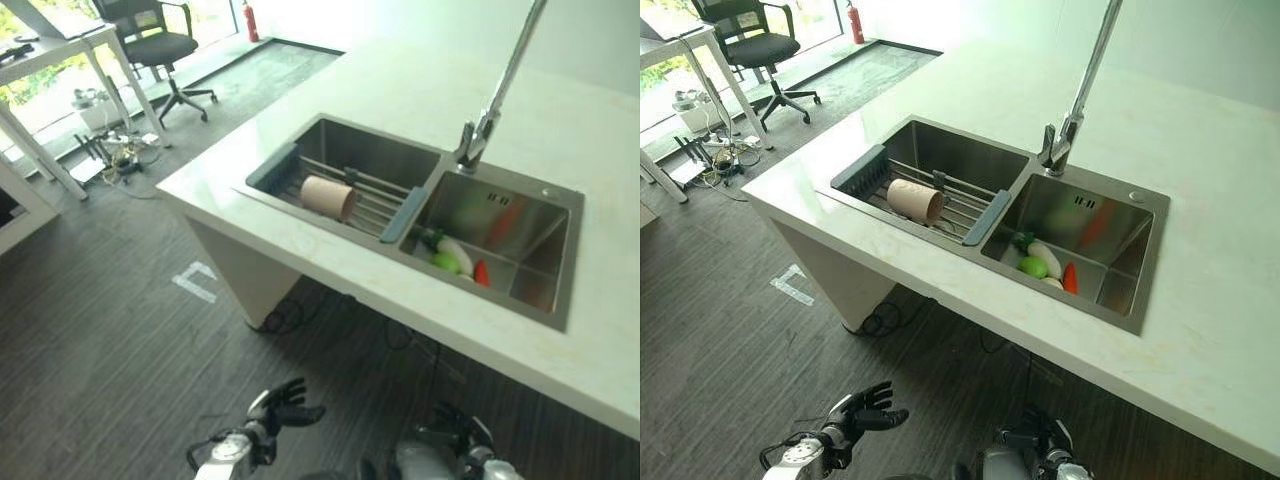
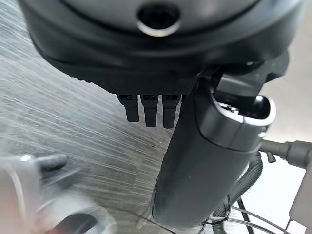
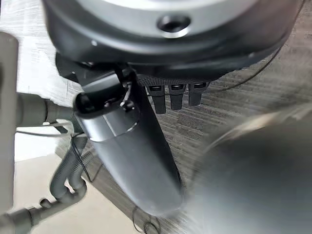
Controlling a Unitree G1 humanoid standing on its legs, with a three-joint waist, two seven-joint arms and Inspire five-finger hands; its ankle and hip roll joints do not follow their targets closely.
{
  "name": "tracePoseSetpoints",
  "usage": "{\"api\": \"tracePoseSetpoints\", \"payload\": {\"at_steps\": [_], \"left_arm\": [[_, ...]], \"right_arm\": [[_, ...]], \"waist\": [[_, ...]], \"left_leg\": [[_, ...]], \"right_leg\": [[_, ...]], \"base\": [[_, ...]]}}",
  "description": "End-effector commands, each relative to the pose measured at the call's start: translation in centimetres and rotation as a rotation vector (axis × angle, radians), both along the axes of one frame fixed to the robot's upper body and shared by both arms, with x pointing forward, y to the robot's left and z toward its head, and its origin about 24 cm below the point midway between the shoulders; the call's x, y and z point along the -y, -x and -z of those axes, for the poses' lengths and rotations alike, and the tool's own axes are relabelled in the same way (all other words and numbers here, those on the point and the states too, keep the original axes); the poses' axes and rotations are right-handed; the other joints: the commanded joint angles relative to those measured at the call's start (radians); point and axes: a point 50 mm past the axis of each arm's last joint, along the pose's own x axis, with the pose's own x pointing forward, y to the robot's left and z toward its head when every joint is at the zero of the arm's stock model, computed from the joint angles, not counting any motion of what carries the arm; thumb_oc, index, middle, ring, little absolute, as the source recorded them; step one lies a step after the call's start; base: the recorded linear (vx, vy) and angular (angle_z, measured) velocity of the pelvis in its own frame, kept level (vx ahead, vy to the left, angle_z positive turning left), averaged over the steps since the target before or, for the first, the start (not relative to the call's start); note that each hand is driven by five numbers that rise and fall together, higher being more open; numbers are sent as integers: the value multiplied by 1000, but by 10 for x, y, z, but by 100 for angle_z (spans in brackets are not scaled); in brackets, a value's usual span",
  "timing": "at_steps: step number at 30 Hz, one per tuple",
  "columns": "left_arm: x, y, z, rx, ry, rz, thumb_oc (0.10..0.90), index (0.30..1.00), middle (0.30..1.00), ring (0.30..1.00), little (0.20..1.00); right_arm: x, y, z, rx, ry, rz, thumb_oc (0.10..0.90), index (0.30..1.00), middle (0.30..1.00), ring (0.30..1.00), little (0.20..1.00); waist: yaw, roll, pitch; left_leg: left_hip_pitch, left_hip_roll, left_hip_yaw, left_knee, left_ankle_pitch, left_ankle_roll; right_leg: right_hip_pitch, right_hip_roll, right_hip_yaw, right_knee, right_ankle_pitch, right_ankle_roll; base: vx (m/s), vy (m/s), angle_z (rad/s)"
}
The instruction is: Place the dishes in the dishwasher.
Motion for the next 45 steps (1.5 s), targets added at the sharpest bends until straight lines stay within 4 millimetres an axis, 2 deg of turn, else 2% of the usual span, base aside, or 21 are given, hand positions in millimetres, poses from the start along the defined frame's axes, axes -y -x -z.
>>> {"api": "tracePoseSetpoints", "payload": {"at_steps": [1, 3, 5, 6, 9, 17, 20, 23, 25, 26, 27, 28, 29, 31, 33, 35, 38, 41, 42, 44, 45], "left_arm": [[11, -7, -3, 74, 65, -67, 800, 900, 900, 900, 900], [15, -7, -3, 72, 71, -56, 800, 900, 900, 900, 900], [15, -6, -3, 69, 68, -51, 800, 900, 900, 900, 900], [15, -2, -1, 56, 62, -53, 800, 900, 900, 900, 900], [13, 4, 2, 47, 66, -65, 800, 900, 900, 900, 900], [7, 9, 4, 42, 51, -69, 800, 900, 900, 900, 900], [4, 7, 4, 41, 43, -64, 800, 900, 900, 900, 900], [6, 5, 5, 40, 37, -50, 800, 900, 900, 900, 900], [8, 2, 4, 41, 39, -47, 800, 900, 900, 900, 900], [11, 0, 4, 43, 39, -35, 800, 900, 900, 900, 900], [13, -2, 3, 44, 34, -24, 800, 900, 900, 900, 900], [14, -4, 3, 44, 31, -23, 800, 900, 900, 900, 900], [16, -6, 2, 43, 31, -25, 800, 900, 900, 900, 900], [15, 2, 9, 4, 30, -62, 800, 900, 900, 900, 900], [13, 10, 16, -38, 19, -75, 800, 900, 900, 900, 900], [13, 19, 25, -95, -7, -56, 800, 900, 900, 900, 900], [6, 28, 33, -159, -42, -74, 800, 900, 900, 900, 900], [0, 38, 38, -208, -64, -113, 800, 900, 900, 900, 900], [-3, 42, 39, -222, -72, -119, 800, 900, 900, 900, 900], [-5, 47, 41, -234, -84, -132, 800, 900, 900, 900, 900], [-7, 50, 42, -237, -80, -163, 800, 900, 900, 900, 900]], "right_arm": [[33, -18, -17, 89, 97, -37, 800, 900, 900, 900, 900], [37, -18, -17, 86, 100, -28, 800, 900, 900, 900, 900], [37, -18, -17, 84, 99, -24, 800, 900, 900, 900, 900], [39, -17, -16, 76, 98, -15, 800, 900, 900, 900, 900], [41, -13, -15, 60, 99, -20, 800, 900, 900, 900, 900], [43, -1, -10, 25, 96, 12, 800, 900, 900, 900, 900], [45, 5, -6, -6, 91, 34, 800, 900, 900, 900, 900], [47, 16, -1, -47, 85, 57, 800, 900, 900, 900, 900], [49, 22, 1, -68, 82, 62, 800, 900, 900, 900, 900], [51, 25, 2, -78, 90, 61, 800, 900, 900, 900, 900], [54, 27, 1, -86, 101, 65, 800, 900, 900, 900, 900], [57, 27, 1, -89, 109, 73, 800, 900, 900, 900, 900], [60, 28, 1, -92, 108, 103, 800, 900, 900, 900, 900], [72, 27, -2, -100, 121, 135, 800, 900, 900, 900, 900], [79, 28, -4, -111, 150, 128, 800, 900, 900, 900, 900], [83, 34, -4, -129, 184, 124, 800, 900, 900, 900, 900], [80, 38, -1, -134, 155, 166, 800, 900, 900, 900, 900], [71, 34, 1, -110, 132, 164, 800, 900, 900, 900, 900], [66, 30, 1, -95, 122, 150, 800, 900, 900, 900, 900], [61, 24, 1, -80, 114, 123, 800, 900, 900, 900, 900], [57, 20, 1, -79, 101, 108, 800, 900, 900, 900, 900]], "waist": [[0, 97, -14], [16, 94, -22], [18, 91, -24], [24, 85, -32], [26, 80, -47], [13, 90, -73], [0, 93, -76], [-11, 96, -80], [-20, 91, -81], [-24, 79, -77], [-19, 63, -64], [-1, 44, -48], [15, 34, -30], [31, 69, -14], [37, 83, -10], [21, 89, -21], [11, 95, -33], [5, 113, -35], [5, 118, -30], [13, 120, -24], [18, 118, -22]], "left_leg": [[19, 33, 84, -60, 52, -45], [4, 30, 88, -60, 65, -56], [1, 26, 88, -60, 67, -57], [-8, 17, 90, -60, 71, -62], [-17, 6, 94, -60, 70, -61], [-29, 13, 118, -60, 60, -64], [-28, 33, 148, -60, 57, -70], [-17, 58, 180, -60, 54, -76], [1, 69, 208, -60, 53, -79], [19, 71, 228, -60, 65, -82], [23, 65, 230, -60, 104, -90], [14, 55, 188, -60, 190, -104], [-9, 52, 151, -60, 234, -114], [-95, 124, 71, -60, 204, -146], [-162, 152, 34, -60, 223, -170], [-171, 171, 79, -60, 202, -169], [-120, 138, 63, -60, 158, -132], [-79, 130, 86, -60, 127, -98], [-61, 131, 106, -60, 114, -91], [-49, 132, 128, -60, 102, -89], [-44, 136, 142, -60, 96, -94]], "right_leg": [[345, 75, -31, -219, 23, 25], [395, 81, -20, -302, -10, 13], [396, 82, -10, -302, -27, 8], [399, 87, 5, -302, -71, -3], [393, 94, 32, -302, -113, -12], [388, 90, 37, -302, -116, -2], [386, 83, 25, -302, -106, 6], [389, 79, 18, -302, -127, 1], [392, 77, 23, -302, -143, -11], [397, 68, 33, -302, -149, -21], [408, 56, 45, -302, -149, -28], [420, 43, 73, -302, -146, -34], [432, 41, 98, -302, -144, -36], [451, 68, 129, -302, -158, -26], [473, 70, 154, -302, -176, -21], [496, 34, 151, -302, -198, 4], [489, -7, 132, -302, -171, 19], [475, -20, 51, -295, -41, 44], [442, -23, 16, -244, -22, 46], [413, -43, -20, -228, 0, 48], [410, -51, -42, -282, 6, 51]], "base": [[19, -137, 10], [-27, -74, -9], [-38, -36, -50], [-48, -37, -89], [-80, -36, -48], [-84, -1, -11], [-51, -20, 2], [-2, -4, 5], [31, 15, 14], [72, 53, 16], [103, 69, 13], [121, 109, 15], [168, 239, -16], [282, 508, -78], [305, 483, -63], [301, 452, -34], [307, 373, -21], [195, 221, -22], [132, 154, -65], [96, 79, -59], [86, 2, -57]]}}
